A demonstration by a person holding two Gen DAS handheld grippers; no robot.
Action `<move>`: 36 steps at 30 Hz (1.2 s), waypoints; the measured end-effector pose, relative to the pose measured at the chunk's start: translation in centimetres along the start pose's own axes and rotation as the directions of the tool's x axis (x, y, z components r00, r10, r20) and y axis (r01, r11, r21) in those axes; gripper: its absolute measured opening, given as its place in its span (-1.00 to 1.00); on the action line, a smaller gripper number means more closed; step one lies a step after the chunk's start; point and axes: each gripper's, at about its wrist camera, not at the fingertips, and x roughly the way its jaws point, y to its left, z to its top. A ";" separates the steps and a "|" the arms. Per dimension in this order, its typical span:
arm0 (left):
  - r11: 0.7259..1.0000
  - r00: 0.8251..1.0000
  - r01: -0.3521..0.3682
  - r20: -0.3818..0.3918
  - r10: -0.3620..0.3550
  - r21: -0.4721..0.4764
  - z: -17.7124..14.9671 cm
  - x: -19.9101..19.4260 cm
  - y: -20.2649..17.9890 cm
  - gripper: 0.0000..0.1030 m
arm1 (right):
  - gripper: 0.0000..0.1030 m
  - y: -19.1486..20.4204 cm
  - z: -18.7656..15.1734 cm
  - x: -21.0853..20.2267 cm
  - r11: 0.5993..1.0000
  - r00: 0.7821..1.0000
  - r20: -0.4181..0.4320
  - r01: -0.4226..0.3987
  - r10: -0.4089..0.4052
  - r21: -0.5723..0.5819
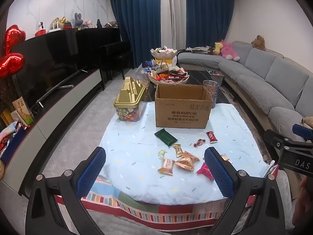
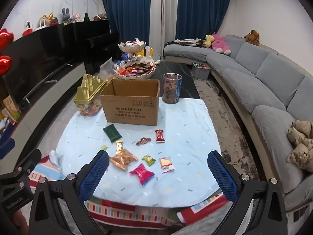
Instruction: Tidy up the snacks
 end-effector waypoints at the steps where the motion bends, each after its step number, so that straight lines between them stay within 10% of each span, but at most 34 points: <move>1: 1.000 1.000 -0.001 0.000 0.001 -0.001 0.0 0.0 0.0 0.99 | 0.99 0.0 0.0 0.0 1.000 1.000 0.004 -0.001 0.001 0.002; 36: 1.000 1.000 0.027 -0.009 -0.027 -0.010 0.5 -0.7 -0.1 0.99 | 0.99 -0.5 0.4 -0.8 1.000 1.000 0.022 0.006 -0.006 0.002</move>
